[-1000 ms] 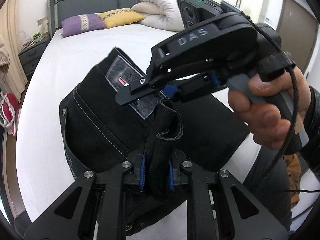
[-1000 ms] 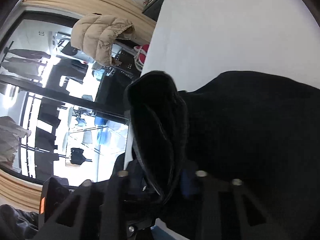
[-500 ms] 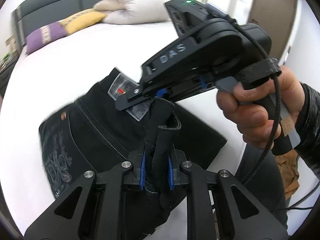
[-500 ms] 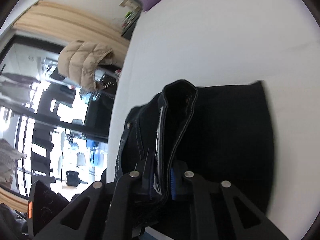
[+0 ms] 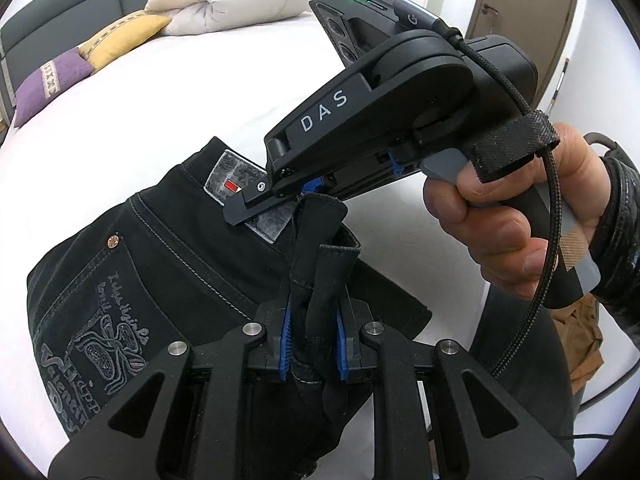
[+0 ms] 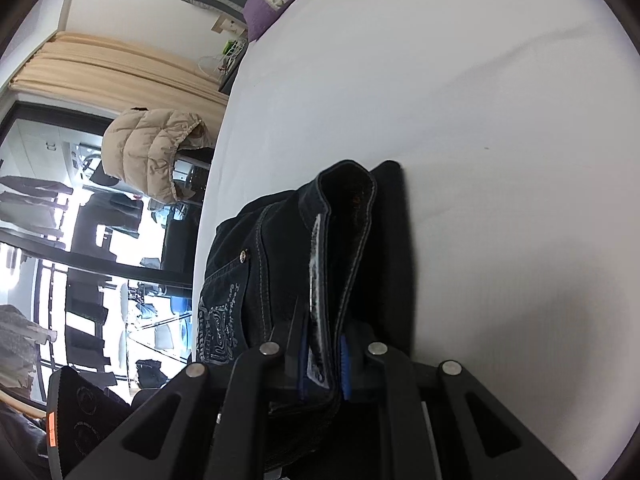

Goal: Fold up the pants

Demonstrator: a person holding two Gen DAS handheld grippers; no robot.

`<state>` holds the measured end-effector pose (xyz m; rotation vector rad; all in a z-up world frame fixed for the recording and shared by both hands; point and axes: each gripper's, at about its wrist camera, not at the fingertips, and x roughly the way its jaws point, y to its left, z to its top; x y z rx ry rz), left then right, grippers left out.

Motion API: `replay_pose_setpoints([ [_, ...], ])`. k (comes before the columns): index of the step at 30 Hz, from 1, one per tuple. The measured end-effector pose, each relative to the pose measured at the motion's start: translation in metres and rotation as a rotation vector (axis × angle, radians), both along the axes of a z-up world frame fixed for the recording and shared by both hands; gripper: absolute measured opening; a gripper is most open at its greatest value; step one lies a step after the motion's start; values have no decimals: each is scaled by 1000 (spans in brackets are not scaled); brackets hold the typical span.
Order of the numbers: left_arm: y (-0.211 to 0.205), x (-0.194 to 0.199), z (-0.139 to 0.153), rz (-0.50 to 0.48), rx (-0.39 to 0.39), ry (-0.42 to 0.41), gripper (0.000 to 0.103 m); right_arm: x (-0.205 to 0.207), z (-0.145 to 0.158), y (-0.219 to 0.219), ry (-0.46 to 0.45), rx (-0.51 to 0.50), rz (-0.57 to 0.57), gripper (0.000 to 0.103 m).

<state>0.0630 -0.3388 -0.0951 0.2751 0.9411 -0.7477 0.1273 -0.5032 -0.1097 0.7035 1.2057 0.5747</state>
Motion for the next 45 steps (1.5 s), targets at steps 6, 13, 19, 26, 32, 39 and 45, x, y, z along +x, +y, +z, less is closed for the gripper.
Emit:
replay_pose_setpoints([
  [6,-2,-6,-5,-16,19,-7,15,-7,-22,-6,21,41,-35,14],
  [13,22,-15,-7,-51,-40,26,29,-22,-30,-13,-37,109,-80,20],
  [19,71,-19,29,-41,-181,47,43,-35,-12,-16,-54,47,-122,39],
  [26,131,-16,37,83,-251,46,60,-61,41,-24,-157,0,-224,42],
  [32,148,-37,49,144,-257,39,60,-51,62,19,-211,42,-151,42],
  [39,171,-49,57,203,-261,39,60,-48,18,48,-112,18,-106,41],
  [45,178,-52,55,225,-265,58,60,-63,-17,21,-55,-5,-214,0],
])
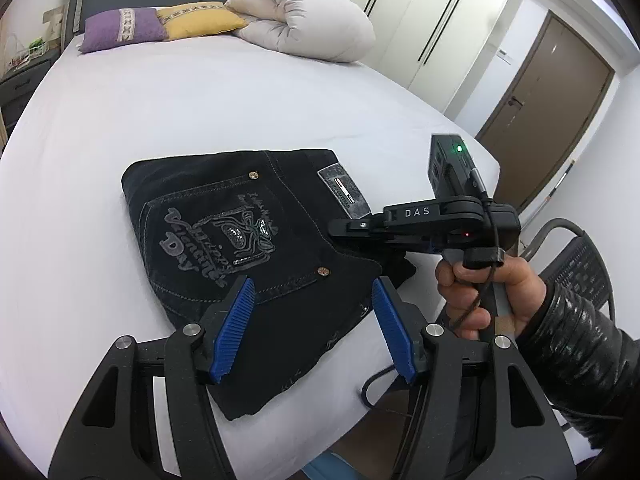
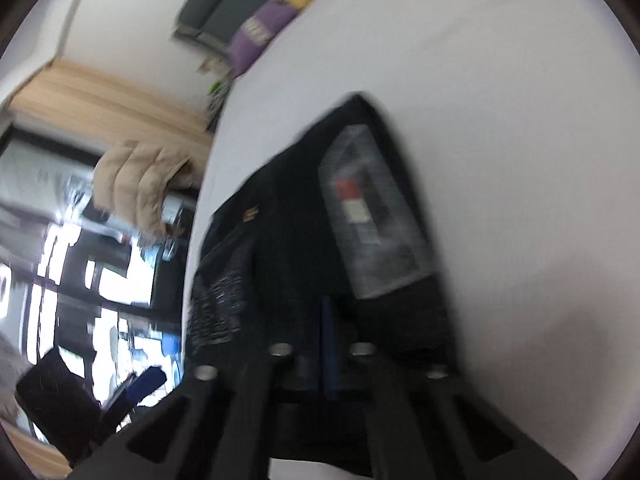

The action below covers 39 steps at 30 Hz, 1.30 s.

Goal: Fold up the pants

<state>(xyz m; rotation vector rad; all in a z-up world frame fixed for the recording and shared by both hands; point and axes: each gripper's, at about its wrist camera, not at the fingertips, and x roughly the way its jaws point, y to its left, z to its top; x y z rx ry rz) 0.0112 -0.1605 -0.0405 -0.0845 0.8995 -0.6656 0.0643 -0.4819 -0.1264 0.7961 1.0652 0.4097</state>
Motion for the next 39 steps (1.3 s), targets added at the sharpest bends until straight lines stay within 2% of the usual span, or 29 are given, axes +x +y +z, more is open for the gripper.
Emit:
replay_pose_setpoints([
  [2,1,-1,-2,5,4,6,60,-1,-2,-4,-10,15,-8,0],
  [6,5,0,-8,20,11,22,60,-6,-2,3,-51,-42,9,0],
  [10,11,2,-11,45,11,32,60,-10,-8,0,-84,17,-6,0],
  [13,14,2,-15,60,13,42,60,-16,-7,2,-118,-8,-4,0],
  [29,19,11,-23,99,3,59,60,-26,-11,3,-171,-2,-34,0],
  [34,25,29,-21,136,-8,64,60,-29,-12,4,-175,-1,-40,0],
  [39,50,67,-14,219,-44,76,60,-30,-13,3,-174,4,-42,0],
])
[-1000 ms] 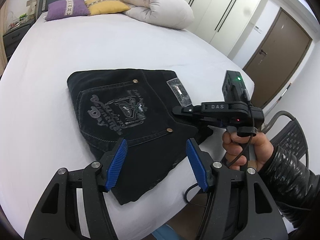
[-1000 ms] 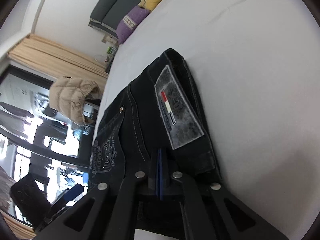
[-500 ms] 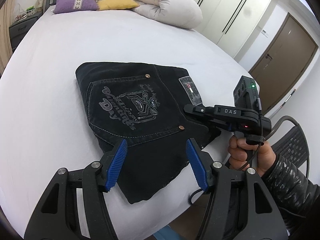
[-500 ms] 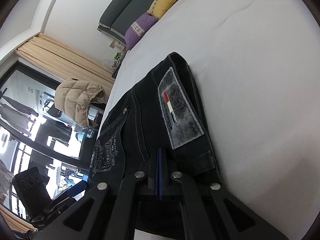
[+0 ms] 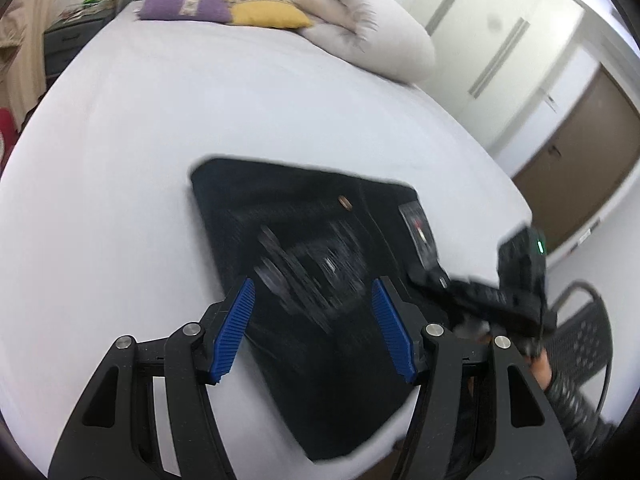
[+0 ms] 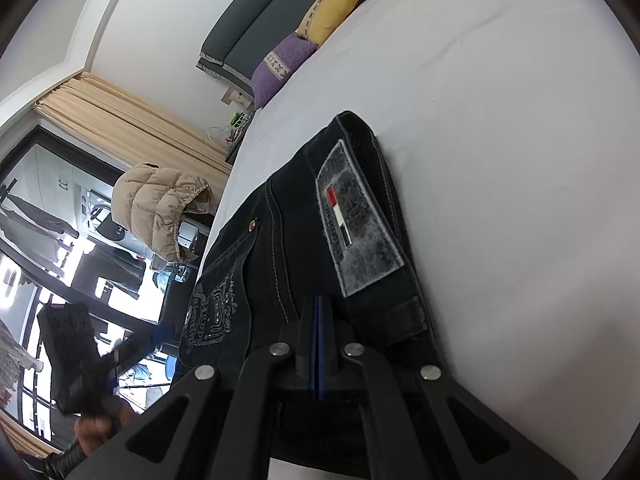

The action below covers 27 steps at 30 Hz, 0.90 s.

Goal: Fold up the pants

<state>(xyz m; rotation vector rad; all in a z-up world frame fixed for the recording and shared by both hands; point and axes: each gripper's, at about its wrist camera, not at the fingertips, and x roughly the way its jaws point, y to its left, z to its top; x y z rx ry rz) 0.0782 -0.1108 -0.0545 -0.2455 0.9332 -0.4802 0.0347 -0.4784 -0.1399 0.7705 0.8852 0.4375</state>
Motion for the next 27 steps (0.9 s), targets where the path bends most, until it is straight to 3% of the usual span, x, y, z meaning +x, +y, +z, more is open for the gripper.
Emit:
replay_pose_setpoints([
  [6,13,58,15,10,-16,-40,54,-1,0,0,9,1,-7,0],
  [10,3,89,-22,-39,14,75,40,0,1,-2,24,9,-12,0],
  [13,1,77,-49,-33,42,97,37,2,1,-4,34,14,-8,0],
  [18,-11,32,-47,-10,163,25,37,2,13,-4,59,-32,-1,0],
  [19,-15,19,-50,-36,180,40,40,1,18,-3,59,-51,3,9],
  [20,-17,5,-50,-38,206,25,43,-3,29,-4,55,-78,4,33],
  [21,-16,-10,-46,-50,211,9,43,-8,44,-8,28,-84,-3,46],
  [22,-13,-19,-41,-51,190,12,44,-11,54,-12,-3,-85,-12,71],
  [23,-8,-21,-38,-36,174,15,48,-15,71,-20,-59,-108,-38,86],
  [24,-1,-21,-31,0,159,9,50,-15,86,-28,-107,-146,-61,89],
  [25,4,-15,-25,30,152,2,60,-8,92,-33,-108,-170,-51,89],
  [26,7,-7,-24,43,133,11,71,3,92,-38,-72,-174,-20,87],
  [27,9,4,-26,42,106,40,74,20,86,-44,2,-157,18,84],
])
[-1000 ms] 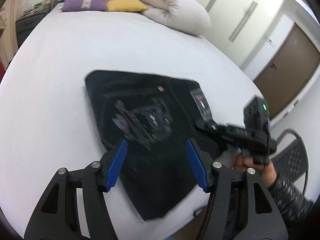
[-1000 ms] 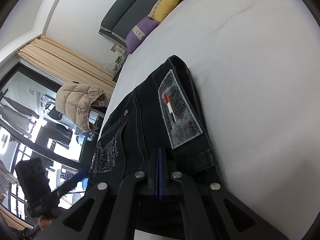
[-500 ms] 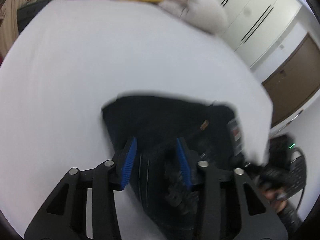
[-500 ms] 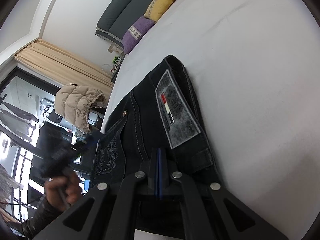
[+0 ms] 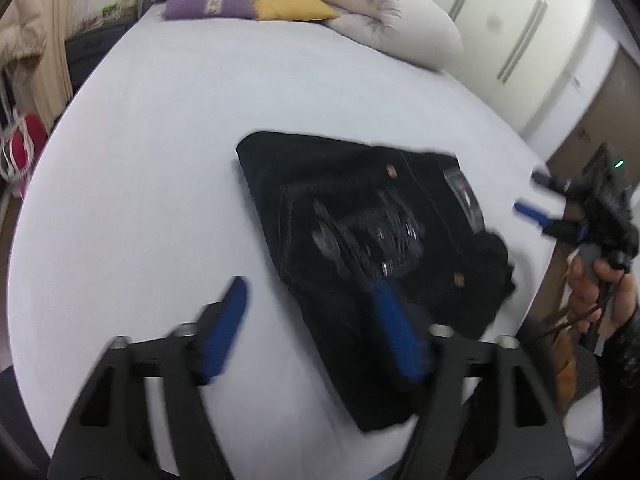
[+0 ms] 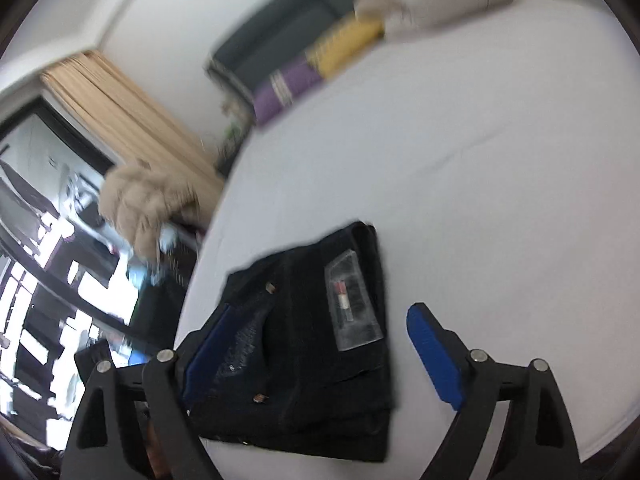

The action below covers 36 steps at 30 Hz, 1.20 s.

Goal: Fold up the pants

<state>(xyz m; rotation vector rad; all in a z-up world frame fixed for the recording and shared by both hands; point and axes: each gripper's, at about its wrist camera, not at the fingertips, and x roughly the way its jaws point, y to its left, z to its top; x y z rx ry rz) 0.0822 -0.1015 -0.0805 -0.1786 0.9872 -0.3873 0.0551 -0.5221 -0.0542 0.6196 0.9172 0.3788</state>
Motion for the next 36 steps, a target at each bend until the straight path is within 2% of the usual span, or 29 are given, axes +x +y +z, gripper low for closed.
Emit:
replay_pose_setpoints([
  [1,1,9,-4,3,-31,36,75,9,-6,-4,38,17,13,77],
  [2,3,20,-9,13,-53,71,75,23,-14,-7,79,44,38,76],
  [5,-4,51,-31,-27,-47,182,75,57,-45,-7,214,79,92,76],
  [7,-18,60,-43,-52,-47,226,76,70,-66,1,293,69,120,68],
  [9,-27,68,-43,-57,-38,221,76,73,-67,7,286,61,130,65],
  [10,-31,71,-43,-62,-29,223,76,74,-67,13,285,70,149,49],
  [11,-36,73,-43,-67,-12,222,75,74,-68,20,297,69,172,44],
  [12,-38,73,-43,-71,3,219,73,73,-68,28,301,33,183,44],
  [15,-45,79,-42,-74,25,216,58,73,-63,34,288,-2,174,36],
  [17,-49,80,-38,-82,38,203,42,69,-60,35,279,-25,165,29],
  [20,-50,80,-30,-85,41,192,32,64,-52,37,259,-73,156,23],
  [28,-52,79,-21,-89,18,170,21,58,-21,48,209,-138,131,18],
  [32,-49,79,-11,-84,-7,158,19,58,3,59,169,-141,140,17],
  [36,-38,86,9,-61,-9,111,19,72,27,77,128,-139,165,17],
])
